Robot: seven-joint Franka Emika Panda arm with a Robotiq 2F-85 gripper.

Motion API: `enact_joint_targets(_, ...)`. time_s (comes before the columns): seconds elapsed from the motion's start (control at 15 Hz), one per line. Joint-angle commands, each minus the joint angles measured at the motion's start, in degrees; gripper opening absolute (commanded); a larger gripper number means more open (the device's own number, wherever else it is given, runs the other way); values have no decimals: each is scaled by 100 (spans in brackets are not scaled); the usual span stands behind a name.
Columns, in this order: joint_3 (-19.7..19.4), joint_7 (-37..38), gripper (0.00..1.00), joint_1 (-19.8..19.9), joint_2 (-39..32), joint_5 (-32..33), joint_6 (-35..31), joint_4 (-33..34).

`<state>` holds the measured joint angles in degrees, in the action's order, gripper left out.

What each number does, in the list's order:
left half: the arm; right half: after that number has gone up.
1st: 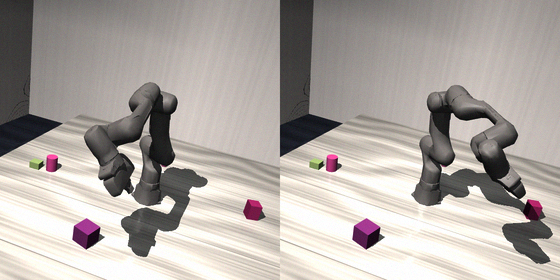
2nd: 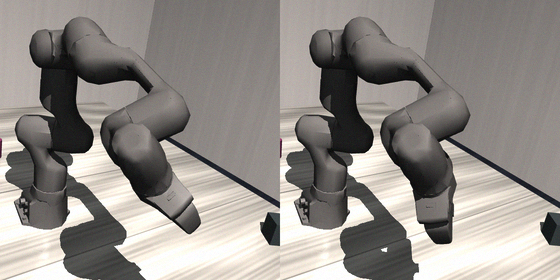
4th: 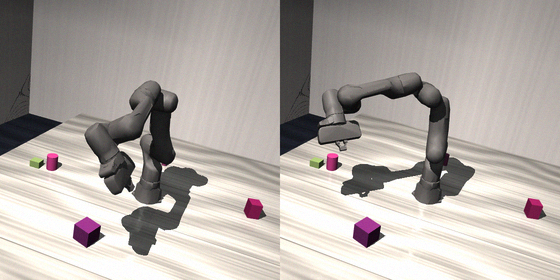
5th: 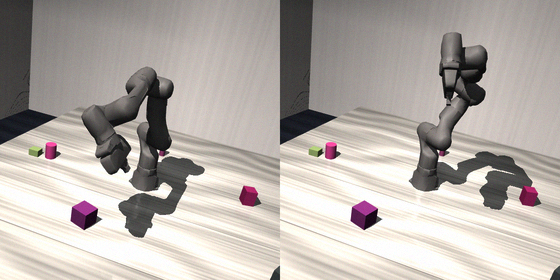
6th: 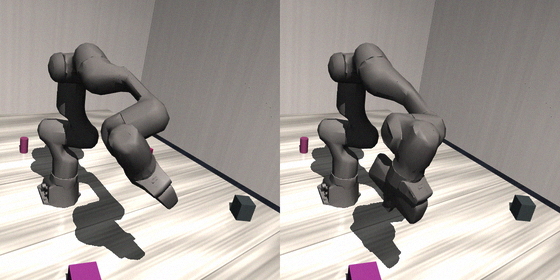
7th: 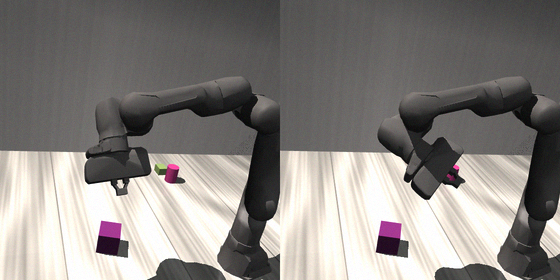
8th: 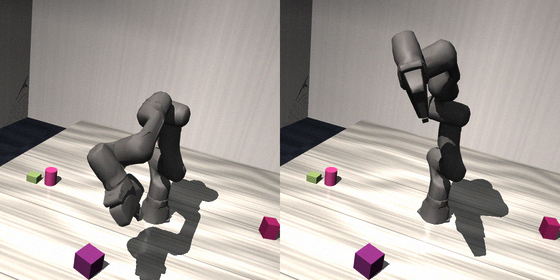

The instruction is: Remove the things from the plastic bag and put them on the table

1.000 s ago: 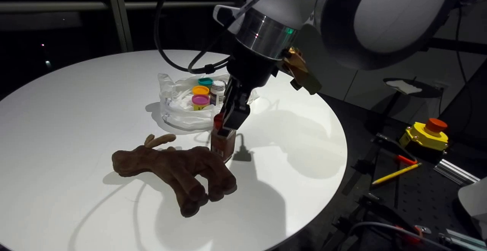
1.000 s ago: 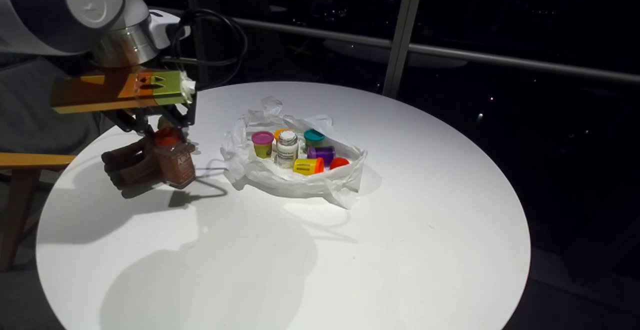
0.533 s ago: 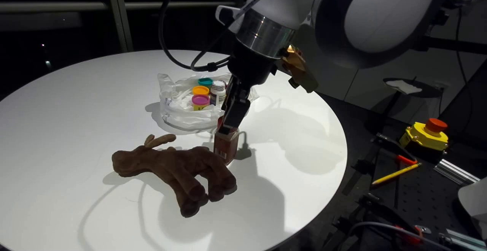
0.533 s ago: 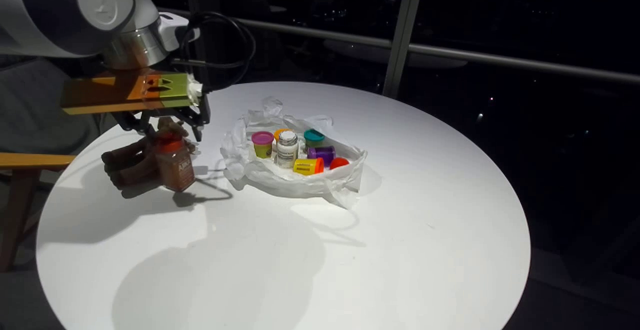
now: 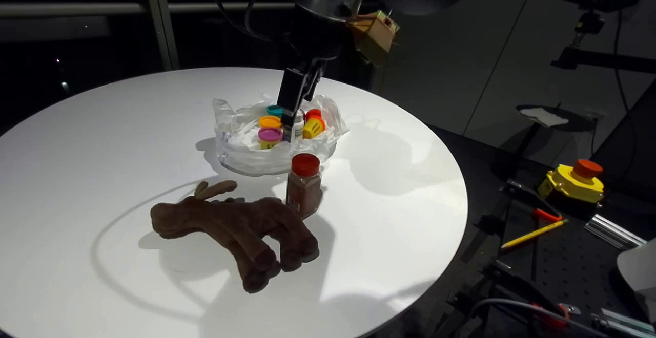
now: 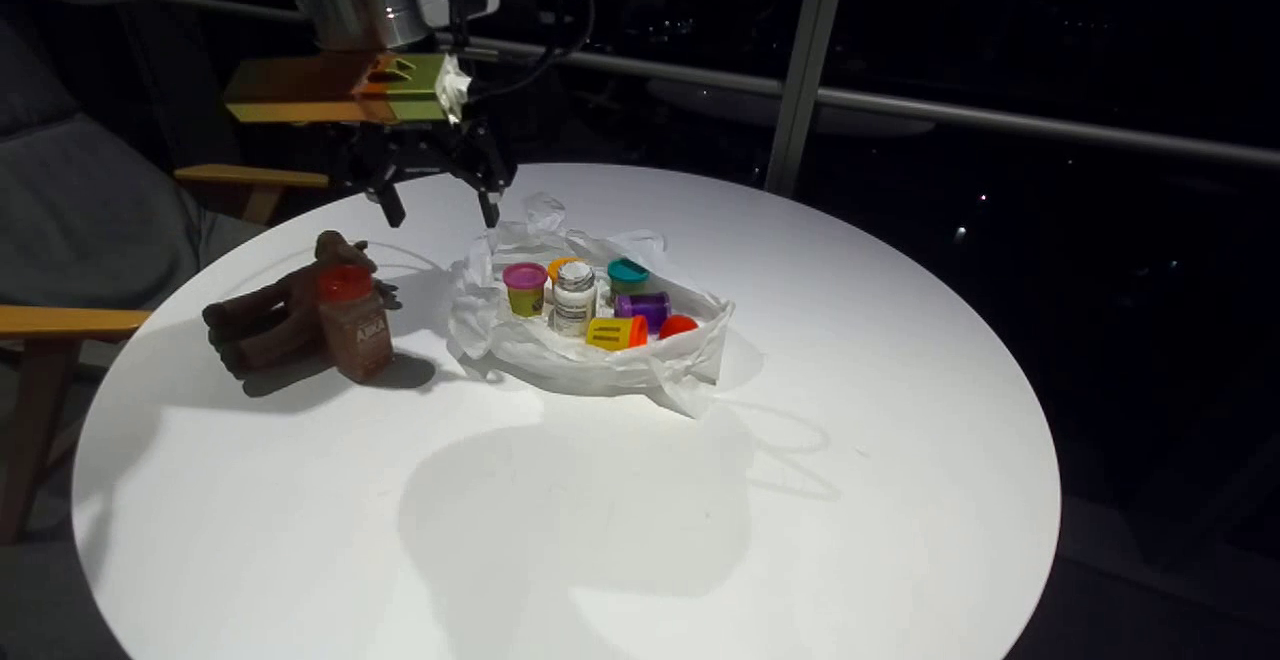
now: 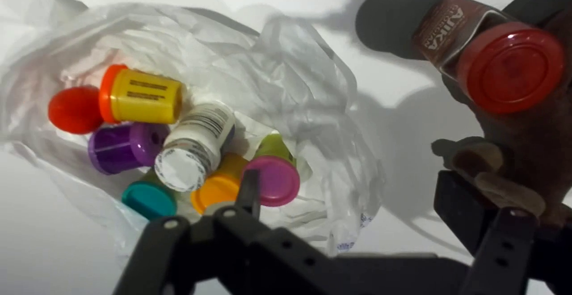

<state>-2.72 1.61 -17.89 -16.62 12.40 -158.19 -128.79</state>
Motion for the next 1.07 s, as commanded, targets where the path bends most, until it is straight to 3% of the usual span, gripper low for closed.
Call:
enact_joint_targets(0.0, 50, 1124, 100, -37, -551, 158, 1042, 858)
enact_joint_targets(0.13, 258, 1427, 100, 78, -813, -251, 1451, 1156)
enact_joint_targets(0.4, 455, 1953, 100, 143, -1318, -889, 1126, 1537)
enact_joint_targets(0.73, 102, 2740, 100, -63, -1657, -950, 584, 1912)
enact_joint_targets(1.0, -250, 3226, 100, -237, -1821, -847, 554, 2077)
